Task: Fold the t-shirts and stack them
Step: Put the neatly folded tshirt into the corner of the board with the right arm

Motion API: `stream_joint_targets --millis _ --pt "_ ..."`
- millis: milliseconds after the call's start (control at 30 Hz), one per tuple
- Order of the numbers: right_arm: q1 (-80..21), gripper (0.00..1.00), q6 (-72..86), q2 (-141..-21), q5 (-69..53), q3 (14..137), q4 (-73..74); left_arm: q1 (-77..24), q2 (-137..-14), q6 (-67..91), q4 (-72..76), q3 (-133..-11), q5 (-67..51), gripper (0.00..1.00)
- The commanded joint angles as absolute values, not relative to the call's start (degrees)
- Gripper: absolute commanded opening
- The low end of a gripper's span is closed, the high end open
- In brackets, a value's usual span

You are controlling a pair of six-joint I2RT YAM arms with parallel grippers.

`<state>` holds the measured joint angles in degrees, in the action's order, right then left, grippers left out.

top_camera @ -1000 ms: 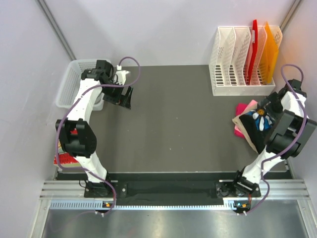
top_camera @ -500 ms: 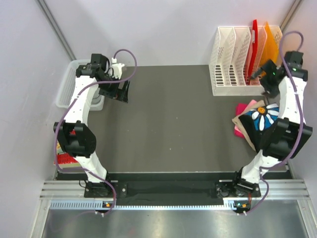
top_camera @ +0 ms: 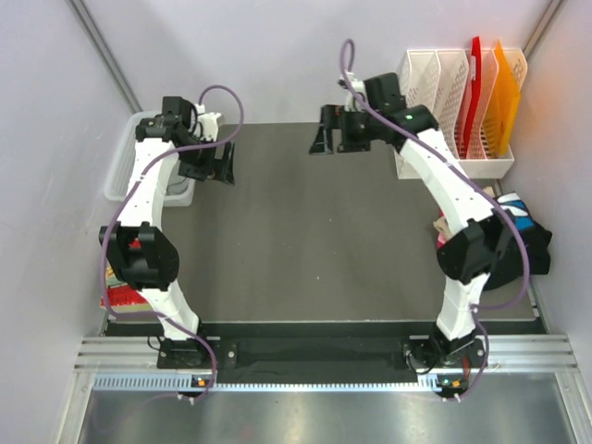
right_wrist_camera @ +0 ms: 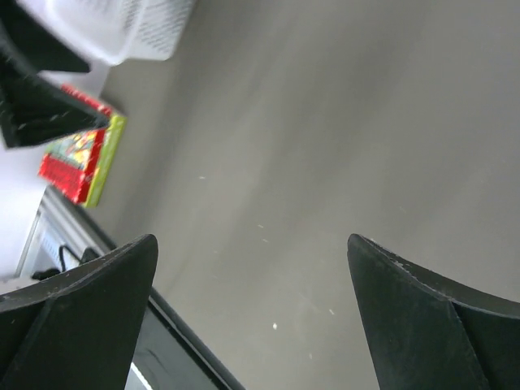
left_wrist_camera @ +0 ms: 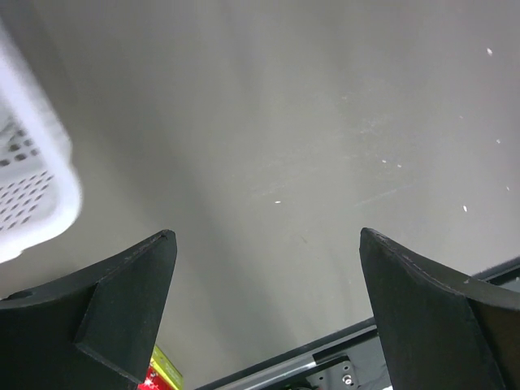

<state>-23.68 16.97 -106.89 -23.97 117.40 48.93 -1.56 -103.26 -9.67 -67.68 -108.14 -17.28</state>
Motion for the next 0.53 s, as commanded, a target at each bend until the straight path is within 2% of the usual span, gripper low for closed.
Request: stream_joint_targets --millis 0,133,500 --pt "-26.45 1.00 14.68 -110.21 -26.28 124.63 48.43 3.94 -100.11 -8.96 -66.71 -108.02 -16.78 0.99" --pt "-26.63 1.00 14.24 -108.20 -27.24 121.73 46.85 7.03 -99.14 -8.35 -65.48 -107.32 -17.75 0.99" --pt "-23.91 1.00 13.97 -105.03 -29.00 118.31 46.06 7.29 -95.28 -7.38 -60.65 -100.73 -16.35 0.99"
